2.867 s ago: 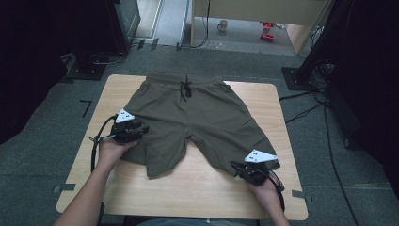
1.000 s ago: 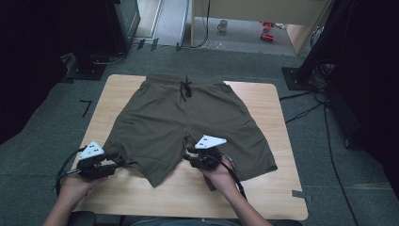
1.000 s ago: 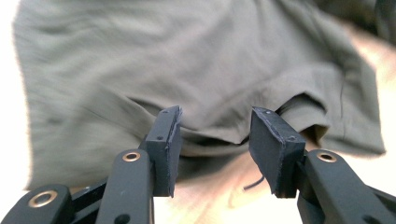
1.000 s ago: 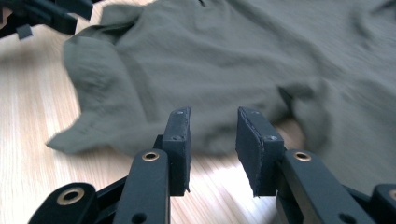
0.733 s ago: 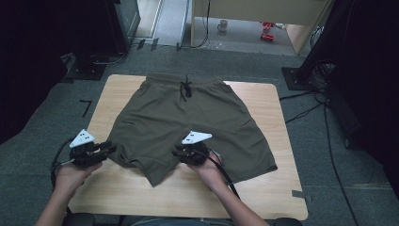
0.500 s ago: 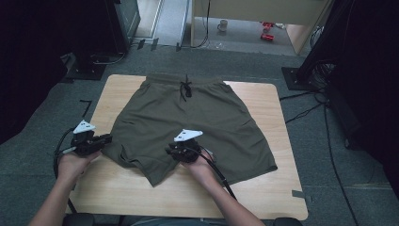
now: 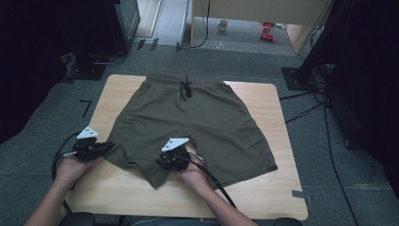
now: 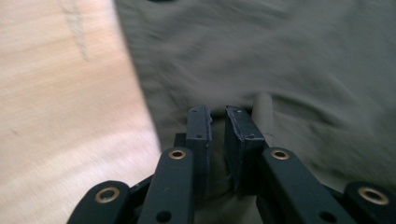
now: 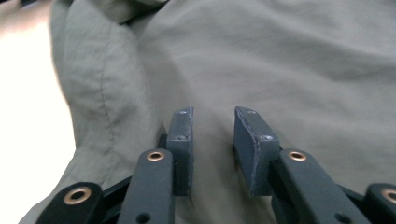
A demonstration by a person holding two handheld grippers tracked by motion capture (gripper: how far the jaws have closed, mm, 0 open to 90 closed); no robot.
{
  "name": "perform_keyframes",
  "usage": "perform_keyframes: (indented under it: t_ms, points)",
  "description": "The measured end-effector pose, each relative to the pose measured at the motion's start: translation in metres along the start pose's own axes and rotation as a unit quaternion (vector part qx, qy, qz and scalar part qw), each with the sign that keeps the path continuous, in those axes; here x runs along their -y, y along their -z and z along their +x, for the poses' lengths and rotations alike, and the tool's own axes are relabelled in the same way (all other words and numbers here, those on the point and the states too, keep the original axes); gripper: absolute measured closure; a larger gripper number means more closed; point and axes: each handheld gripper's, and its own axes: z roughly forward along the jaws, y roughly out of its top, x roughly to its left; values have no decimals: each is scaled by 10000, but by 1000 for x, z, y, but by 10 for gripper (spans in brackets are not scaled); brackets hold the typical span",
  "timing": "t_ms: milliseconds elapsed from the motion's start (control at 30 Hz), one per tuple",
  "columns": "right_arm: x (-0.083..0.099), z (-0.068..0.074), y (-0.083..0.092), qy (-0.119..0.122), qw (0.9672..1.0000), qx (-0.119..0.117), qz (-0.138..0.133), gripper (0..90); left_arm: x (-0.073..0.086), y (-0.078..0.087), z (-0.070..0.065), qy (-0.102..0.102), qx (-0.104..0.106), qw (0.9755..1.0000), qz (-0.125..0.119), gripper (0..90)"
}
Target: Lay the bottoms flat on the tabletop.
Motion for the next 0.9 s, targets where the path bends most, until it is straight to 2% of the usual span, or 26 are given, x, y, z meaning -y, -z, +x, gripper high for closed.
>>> perform_keyframes:
  t_ms: [233, 367, 433, 500, 633, 733, 833, 900]
  points:
    - [19, 16, 15, 221, 9997, -106, -67, 576, 22, 18, -15, 16, 160, 9999, -14, 739]
    - [29, 23, 27, 357, 9993, -146, -3, 558, 32, 30, -21, -27, 267, 9996, 22, 695]
    - [32, 24, 32, 353, 9992, -203, 54, 556, 33, 35, -22, -22, 273, 9996, -20, 666]
    - [32, 22, 40, 323, 9991, -280, 1, 550, 30, 42, -23, 45, 246, 9994, -228, 651]
    - [28, 10, 70, 321, 9989, -41, -343, 549, 12, 42, -26, 88, 255, 9982, -537, 620]
    - [29, -7, 95, 243, 9981, 250, -516, 587, -3, 31, -34, -7, 292, 9982, -531, 606]
    - [37, -25, 118, 87, 9964, 498, -681, 633, -17, 17, -41, -91, 322, 9981, -520, 608]
    - [44, -38, 129, 40, 9956, 633, -694, 670, -27, 7, -46, -141, 362, 9979, -524, 626]
